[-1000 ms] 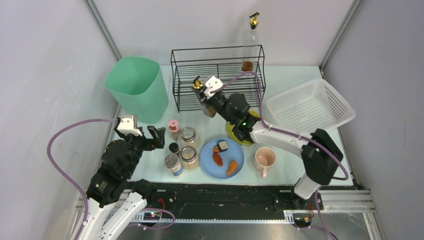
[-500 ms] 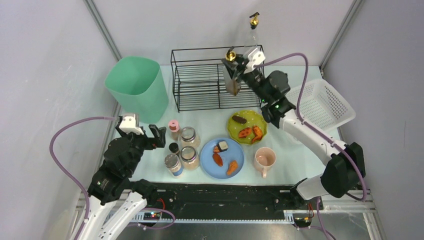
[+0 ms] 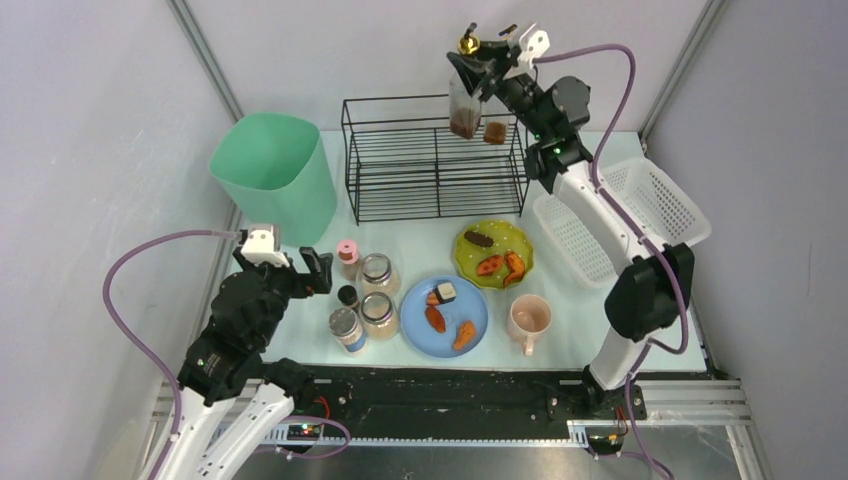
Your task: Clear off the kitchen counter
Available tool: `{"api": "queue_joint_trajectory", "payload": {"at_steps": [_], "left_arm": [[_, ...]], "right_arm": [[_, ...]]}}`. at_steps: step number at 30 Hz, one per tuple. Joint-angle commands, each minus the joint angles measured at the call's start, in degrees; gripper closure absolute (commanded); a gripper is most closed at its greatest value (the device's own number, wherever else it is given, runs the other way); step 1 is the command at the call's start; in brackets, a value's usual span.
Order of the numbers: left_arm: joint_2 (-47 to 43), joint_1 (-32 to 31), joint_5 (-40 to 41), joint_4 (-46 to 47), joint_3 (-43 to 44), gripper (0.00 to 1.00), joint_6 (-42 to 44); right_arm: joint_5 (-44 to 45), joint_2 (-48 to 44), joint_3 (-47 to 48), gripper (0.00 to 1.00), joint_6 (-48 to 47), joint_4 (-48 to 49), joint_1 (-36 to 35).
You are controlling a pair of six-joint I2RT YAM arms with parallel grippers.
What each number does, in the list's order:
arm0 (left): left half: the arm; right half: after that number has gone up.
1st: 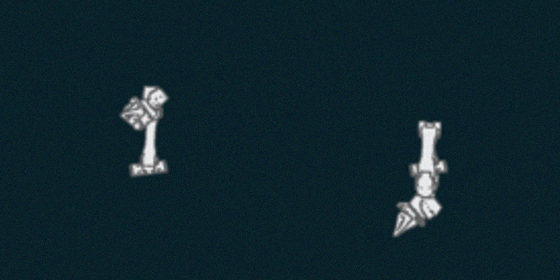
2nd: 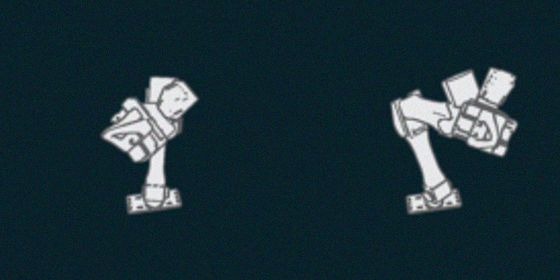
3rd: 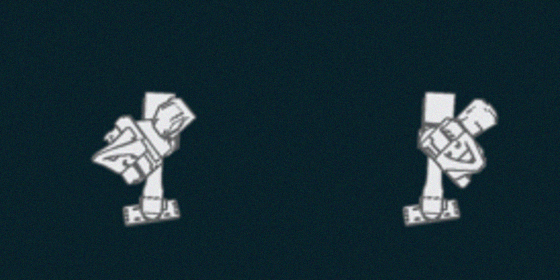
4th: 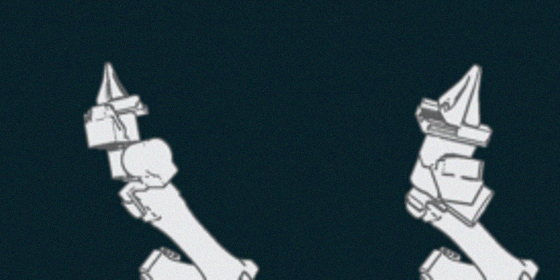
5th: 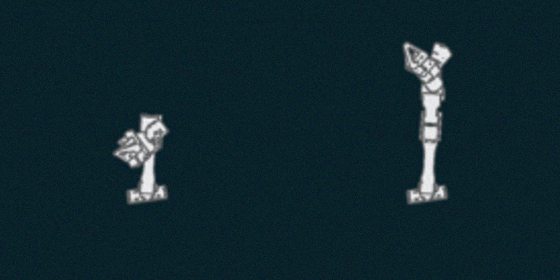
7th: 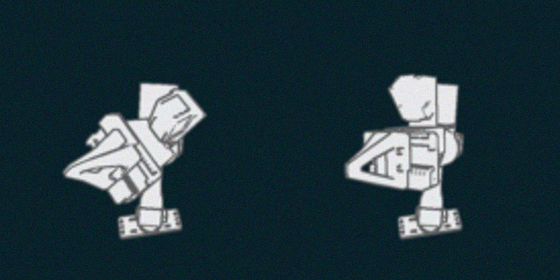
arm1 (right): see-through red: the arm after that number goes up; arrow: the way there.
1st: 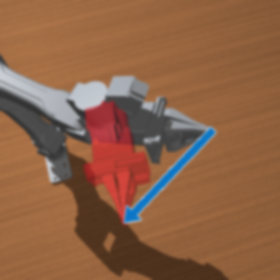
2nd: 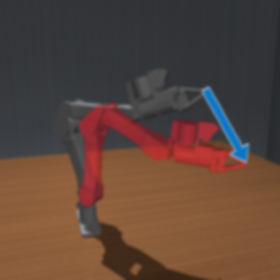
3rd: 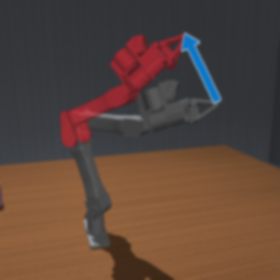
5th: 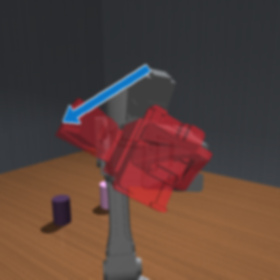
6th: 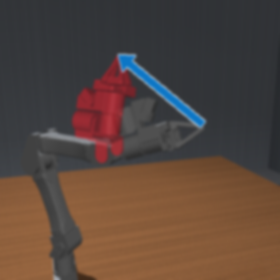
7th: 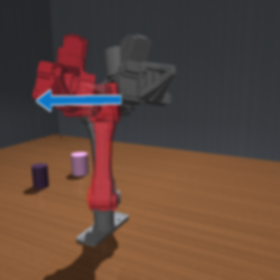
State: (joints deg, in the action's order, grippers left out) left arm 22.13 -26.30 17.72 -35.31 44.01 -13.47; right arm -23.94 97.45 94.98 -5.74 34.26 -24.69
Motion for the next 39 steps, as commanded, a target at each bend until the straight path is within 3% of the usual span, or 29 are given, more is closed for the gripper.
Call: {"api": "queue_joint_trajectory", "payload": {"at_steps": [1,10,16,39], "left_arm": [[0.35,0.67,-0.43,0.86,0.27,0.02,0.29],[0.24,1.04,-0.70,1.01,0.20,0.02,0.29],[0.18,1.22,-0.85,1.10,0.15,0.02,0.29],[0.25,1.91,-1.31,1.14,0.16,0.02,0.29]], "right_arm": [[-4.18,5.22,12.21,1.00,5.28,8.49,1.53],[-2.75,19.35,34.40,1.00,8.54,4.37,2.71],[0.08,26.15,41.86,1.00,7.33,1.86,2.85],[3.01,30.20,40.76,1.00,8.72,-0.04,4.22]]}}
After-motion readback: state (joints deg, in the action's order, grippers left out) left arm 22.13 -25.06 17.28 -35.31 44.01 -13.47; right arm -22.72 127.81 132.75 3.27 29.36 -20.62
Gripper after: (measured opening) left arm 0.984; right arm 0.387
